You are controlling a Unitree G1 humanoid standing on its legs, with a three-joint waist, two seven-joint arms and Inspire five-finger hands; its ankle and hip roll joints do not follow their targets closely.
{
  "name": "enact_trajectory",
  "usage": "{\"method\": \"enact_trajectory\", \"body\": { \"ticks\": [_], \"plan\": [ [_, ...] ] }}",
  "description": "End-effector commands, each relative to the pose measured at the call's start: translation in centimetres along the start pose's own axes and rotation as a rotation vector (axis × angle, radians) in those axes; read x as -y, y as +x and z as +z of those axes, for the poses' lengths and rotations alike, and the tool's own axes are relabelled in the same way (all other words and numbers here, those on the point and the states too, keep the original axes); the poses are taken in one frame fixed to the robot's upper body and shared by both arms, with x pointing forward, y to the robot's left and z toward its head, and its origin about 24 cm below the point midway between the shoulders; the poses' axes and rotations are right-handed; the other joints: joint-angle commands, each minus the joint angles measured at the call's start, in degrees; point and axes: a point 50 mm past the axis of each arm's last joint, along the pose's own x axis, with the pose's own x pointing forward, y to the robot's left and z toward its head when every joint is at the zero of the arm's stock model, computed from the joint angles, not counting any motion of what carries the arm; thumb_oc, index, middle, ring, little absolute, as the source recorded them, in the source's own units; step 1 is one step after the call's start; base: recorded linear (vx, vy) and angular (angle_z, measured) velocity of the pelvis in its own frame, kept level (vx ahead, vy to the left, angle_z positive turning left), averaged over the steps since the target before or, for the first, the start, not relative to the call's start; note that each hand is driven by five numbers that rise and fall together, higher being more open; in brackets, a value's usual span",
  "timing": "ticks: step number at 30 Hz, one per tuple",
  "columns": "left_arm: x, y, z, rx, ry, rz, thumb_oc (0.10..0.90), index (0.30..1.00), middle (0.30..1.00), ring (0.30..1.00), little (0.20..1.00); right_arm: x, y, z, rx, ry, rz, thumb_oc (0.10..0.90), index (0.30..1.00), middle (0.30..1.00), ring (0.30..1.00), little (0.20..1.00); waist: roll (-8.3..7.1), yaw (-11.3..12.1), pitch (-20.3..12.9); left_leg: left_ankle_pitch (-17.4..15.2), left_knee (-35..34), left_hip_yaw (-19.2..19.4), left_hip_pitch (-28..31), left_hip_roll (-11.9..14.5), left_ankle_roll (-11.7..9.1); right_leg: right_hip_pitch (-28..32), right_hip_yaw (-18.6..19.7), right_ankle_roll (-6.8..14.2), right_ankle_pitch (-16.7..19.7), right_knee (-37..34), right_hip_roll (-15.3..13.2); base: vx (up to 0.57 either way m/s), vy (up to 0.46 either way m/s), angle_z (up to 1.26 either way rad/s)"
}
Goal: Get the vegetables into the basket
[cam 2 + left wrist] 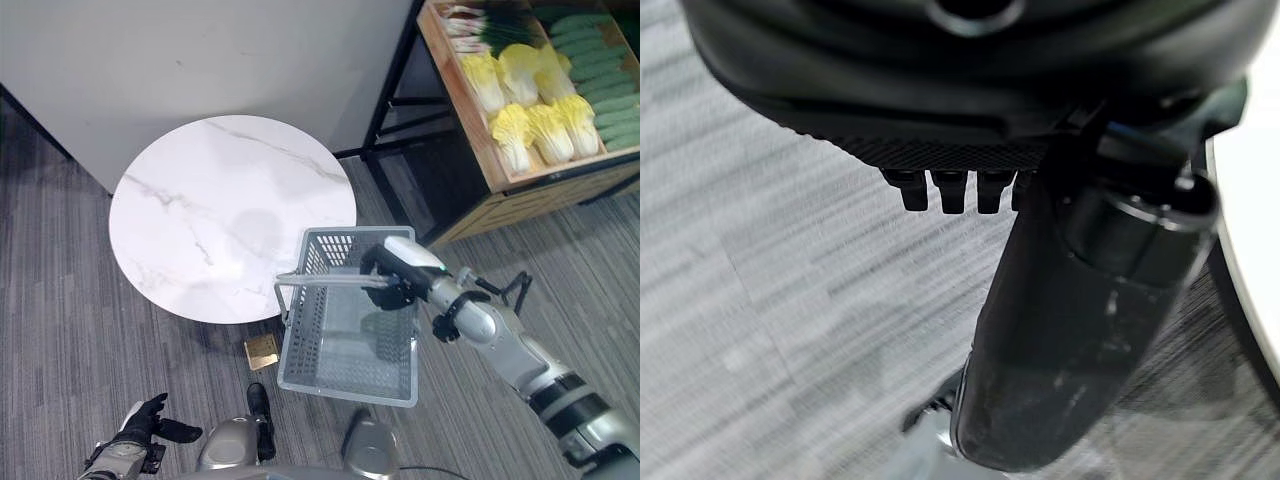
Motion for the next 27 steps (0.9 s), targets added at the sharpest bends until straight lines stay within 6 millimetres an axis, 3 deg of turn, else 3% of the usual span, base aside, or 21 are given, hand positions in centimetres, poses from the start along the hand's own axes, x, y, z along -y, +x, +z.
{"method": "enact_trajectory", "body": {
  "ticks": [1,9,17,19,24,25,26,27],
  "plan": [
    [0.1,-0.6,-2.9,-0.078,-0.028,0.005,0.900,1.000,1.000,1.000,1.000,5.2,1.4,5.4,0.285,-0.023,-0.230,0.400,0.300,0.300,0.300,0.300,-2.44,1.8,-6.2,0.3,-0.5,-3.0,-2.7,-1.0,-2.7,-0.4,-0.1,1.1,4.4,-1.0,-1.1,-0.02,-0.102,-0.64],
    [1.7,-0.9,-3.2,-0.090,-0.020,-0.045,0.900,1.000,1.000,1.000,1.000,5.3,0.5,5.5,0.296,-0.032,-0.219,0.400,0.300,0.300,0.300,0.300,-1.59,0.3,-6.0,2.2,1.4,-0.9,-3.4,1.6,-4.9,1.2,-1.7,-0.1,0.6,-6.4,1.7,-0.02,-0.115,-0.28],
    [2.8,-1.0,-3.1,-0.087,-0.017,-0.071,0.900,1.000,1.000,1.000,1.000,5.2,-1.4,3.7,0.227,-0.026,-0.236,0.400,0.300,0.300,0.300,0.300,1.01,-2.4,-4.7,6.1,0.7,0.4,-2.6,5.8,-7.5,0.3,0.8,-2.1,-2.5,-6.8,5.2,-0.04,-0.163,-0.16],
    [3.2,-0.9,-2.5,-0.067,-0.005,-0.083,0.900,1.000,1.000,1.000,1.000,5.1,-2.3,3.0,0.195,-0.019,-0.242,0.400,0.300,0.300,0.300,0.300,2.31,-3.7,-4.3,8.3,0.1,0.2,-2.0,7.8,-8.7,-0.8,2.1,-3.5,-3.4,-5.4,7.1,-0.04,-0.239,-0.12],
    [3.6,-0.8,-1.5,-0.027,0.007,-0.094,0.900,1.000,1.000,1.000,1.000,5.3,-3.4,2.7,0.183,-0.013,-0.256,0.400,0.300,0.300,0.300,0.300,2.32,-4.7,-3.8,7.8,3.9,-1.4,-2.2,9.9,-9.9,0.1,3.7,-5.1,-3.9,-6.4,9.4,-0.01,-0.215,-0.18],
    [3.5,-0.8,-1.3,-0.019,-0.012,-0.086,0.900,1.000,1.000,1.000,1.000,5.4,-3.4,2.8,0.188,-0.017,-0.257,0.400,0.300,0.300,0.300,0.300,2.14,-4.2,-3.4,7.6,5.8,-5.8,-2.7,9.3,-9.6,-0.1,4.9,-5.4,-4.1,-6.0,9.7,0.00,-0.064,-0.40],
    [3.6,-0.7,-1.1,-0.006,-0.031,-0.078,0.900,1.000,1.000,1.000,1.000,5.5,-3.3,2.8,0.193,-0.021,-0.258,0.400,0.300,0.300,0.300,0.300,2.10,-3.2,-3.2,7.4,5.9,-12.5,-3.6,6.9,-8.8,-0.9,6.2,-5.6,-4.0,-5.4,9.9,0.04,-0.130,-0.55],
    [3.9,-0.9,-1.1,0.000,-0.061,-0.077,0.900,1.000,1.000,1.000,1.000,5.9,-3.0,2.9,0.200,-0.025,-0.259,0.400,0.300,0.300,0.300,0.300,1.84,-1.4,-2.6,4.8,4.7,-23.5,-5.2,1.1,-7.2,-1.2,9.9,-5.6,-4.0,-4.7,10.4,0.06,-0.111,-1.04]
  ]
}}
